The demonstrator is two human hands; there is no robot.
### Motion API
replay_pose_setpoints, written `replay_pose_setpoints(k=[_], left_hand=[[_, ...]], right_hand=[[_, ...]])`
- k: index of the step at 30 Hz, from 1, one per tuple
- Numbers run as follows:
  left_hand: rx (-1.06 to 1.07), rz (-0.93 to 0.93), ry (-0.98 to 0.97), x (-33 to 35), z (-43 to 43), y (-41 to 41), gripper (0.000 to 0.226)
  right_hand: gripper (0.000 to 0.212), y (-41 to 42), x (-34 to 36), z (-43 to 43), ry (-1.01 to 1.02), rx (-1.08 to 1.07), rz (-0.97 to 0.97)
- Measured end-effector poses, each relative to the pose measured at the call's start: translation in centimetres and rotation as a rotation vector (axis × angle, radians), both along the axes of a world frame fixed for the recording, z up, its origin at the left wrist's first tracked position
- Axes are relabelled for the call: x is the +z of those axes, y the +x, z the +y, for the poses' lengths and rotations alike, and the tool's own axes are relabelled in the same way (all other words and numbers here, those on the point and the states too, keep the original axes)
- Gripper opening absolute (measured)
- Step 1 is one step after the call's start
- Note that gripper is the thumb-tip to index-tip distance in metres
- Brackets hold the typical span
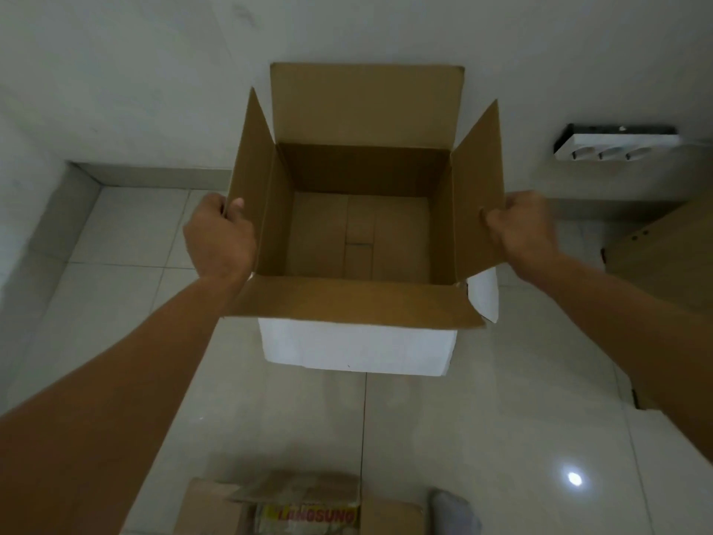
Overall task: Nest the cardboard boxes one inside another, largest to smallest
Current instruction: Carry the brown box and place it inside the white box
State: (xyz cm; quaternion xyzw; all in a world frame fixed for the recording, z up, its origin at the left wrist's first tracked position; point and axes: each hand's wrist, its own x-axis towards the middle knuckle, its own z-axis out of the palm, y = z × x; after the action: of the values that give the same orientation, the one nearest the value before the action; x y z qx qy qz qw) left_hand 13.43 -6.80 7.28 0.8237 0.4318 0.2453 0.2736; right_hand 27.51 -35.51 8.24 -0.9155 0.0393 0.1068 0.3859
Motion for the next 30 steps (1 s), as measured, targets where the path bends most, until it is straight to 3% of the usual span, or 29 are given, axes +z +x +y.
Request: replay_pose_setpoints(k=[12, 16, 21, 25, 27, 29, 30], left_hand=[[0.022, 0.118, -0.136, -8.3, 1.4, -0.2, 0.021], [0.015, 0.299, -0.050, -9.6, 1.8, 0.2, 0.016], [-0.130, 0.455, 0.036, -10.4, 1.0, -0.5, 0.033], [-0.293, 0.705, 0.145, -11.2, 0.0, -1.2, 0.033], [-0.345, 0.855, 0.136, -11.8, -0.5, -1.7, 0.047], [-0.397, 0.944, 0.131, -12.6, -1.0, -2.4, 0.053], [-0.410, 0.957, 0.117, -13.0, -1.2, -2.8, 0.054]], right_hand=[[0.026, 0.2, -8.8, 1.0, -0.091, 0.041, 0.059], [0.017, 0.3, -10.2, 1.4, -0.157, 0.109, 0.098], [0.034, 0.1, -11.1, 1.3, -0.258, 0.196, 0.204], [0.040, -0.4, -11.6, 1.2, -0.324, 0.310, 0.097], [0.032, -0.9, -11.7, 0.8, -0.426, 0.415, 0.030], [0.009, -1.5, -11.5, 0.3, -0.602, 0.557, 0.016], [0.011, -1.8, -11.5, 0.1, -0.661, 0.600, 0.022]])
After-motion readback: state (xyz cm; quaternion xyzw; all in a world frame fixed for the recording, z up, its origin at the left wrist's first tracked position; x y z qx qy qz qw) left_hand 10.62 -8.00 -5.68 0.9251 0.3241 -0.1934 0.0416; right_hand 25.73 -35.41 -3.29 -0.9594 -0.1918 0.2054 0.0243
